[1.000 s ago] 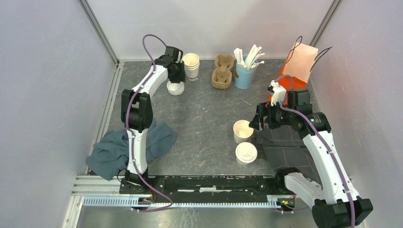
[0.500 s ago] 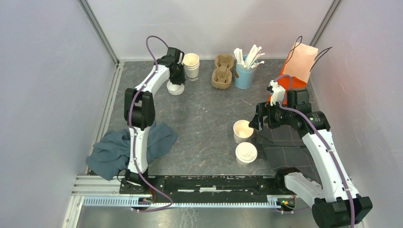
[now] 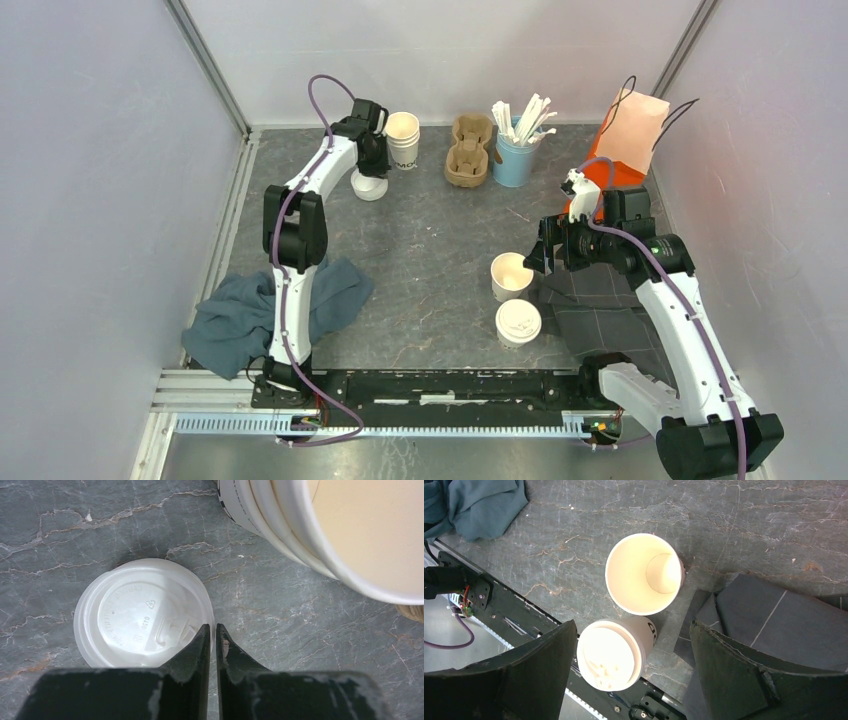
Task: Pack the takeout coffee
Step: Pick up the cup lid from the center of the board.
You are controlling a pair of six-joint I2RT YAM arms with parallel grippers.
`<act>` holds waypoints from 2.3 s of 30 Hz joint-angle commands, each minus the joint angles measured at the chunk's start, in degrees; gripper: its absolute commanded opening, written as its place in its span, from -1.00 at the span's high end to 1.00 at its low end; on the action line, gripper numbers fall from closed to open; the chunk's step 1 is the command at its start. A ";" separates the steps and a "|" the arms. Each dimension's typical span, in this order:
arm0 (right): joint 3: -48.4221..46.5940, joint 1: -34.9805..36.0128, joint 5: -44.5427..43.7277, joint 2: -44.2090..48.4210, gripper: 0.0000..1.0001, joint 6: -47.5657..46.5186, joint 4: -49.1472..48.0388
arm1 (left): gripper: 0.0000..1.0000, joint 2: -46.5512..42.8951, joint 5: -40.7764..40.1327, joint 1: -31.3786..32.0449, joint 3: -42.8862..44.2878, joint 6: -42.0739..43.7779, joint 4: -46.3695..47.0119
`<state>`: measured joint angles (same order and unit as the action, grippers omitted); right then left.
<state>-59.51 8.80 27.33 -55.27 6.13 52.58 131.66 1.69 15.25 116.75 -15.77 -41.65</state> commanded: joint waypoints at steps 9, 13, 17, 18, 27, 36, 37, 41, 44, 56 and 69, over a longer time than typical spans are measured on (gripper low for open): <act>0.18 0.09 0.30 -0.32 -0.80 -0.85 -2.19 | 0.61 1.38 1.04 -0.04 3.42 2.85 -0.63; 0.18 0.15 0.27 -0.34 -0.80 -0.84 -2.13 | 0.60 1.84 1.09 -0.04 3.33 2.71 -0.69; 0.09 0.15 0.34 -0.35 -0.80 -0.81 -2.21 | 0.60 2.24 1.14 -0.04 3.22 2.67 -0.66; 0.09 0.12 0.29 -0.28 -0.80 -0.86 -2.17 | 0.60 2.35 1.03 -0.04 3.32 2.64 -0.65; 0.08 0.14 0.24 -0.43 -0.80 -0.95 -2.17 | 0.78 2.28 0.39 -0.04 3.50 2.56 -0.63; 0.01 0.10 0.34 -0.71 -0.80 -0.94 -2.34 | 0.96 0.72 -0.46 -0.04 4.14 2.12 -0.93; -0.06 0.13 0.35 -0.75 -0.80 -0.95 -2.34 | 0.96 0.37 -0.51 -0.04 4.12 2.10 -1.16; 0.06 0.12 0.27 -0.72 -0.80 -0.96 -2.46 | 0.96 -1.20 -0.94 -0.04 4.10 2.23 -1.57; 0.18 0.13 0.48 -0.72 -0.80 -0.81 -2.59 | 0.96 -1.98 -1.32 -0.13 4.19 2.32 -1.98; 0.27 0.15 0.70 -0.42 -0.81 -0.77 -2.62 | 0.96 -3.88 -1.52 -0.22 4.43 1.78 -2.74; 0.29 0.10 0.98 -0.37 -0.80 -0.68 -2.70 | 0.96 -6.40 -6.59 -0.30 4.09 0.77 -3.54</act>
<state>-59.22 8.78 27.40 -56.01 6.13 51.88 129.34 -2.00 15.18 118.72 -15.79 -44.73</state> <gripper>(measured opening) 0.901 0.028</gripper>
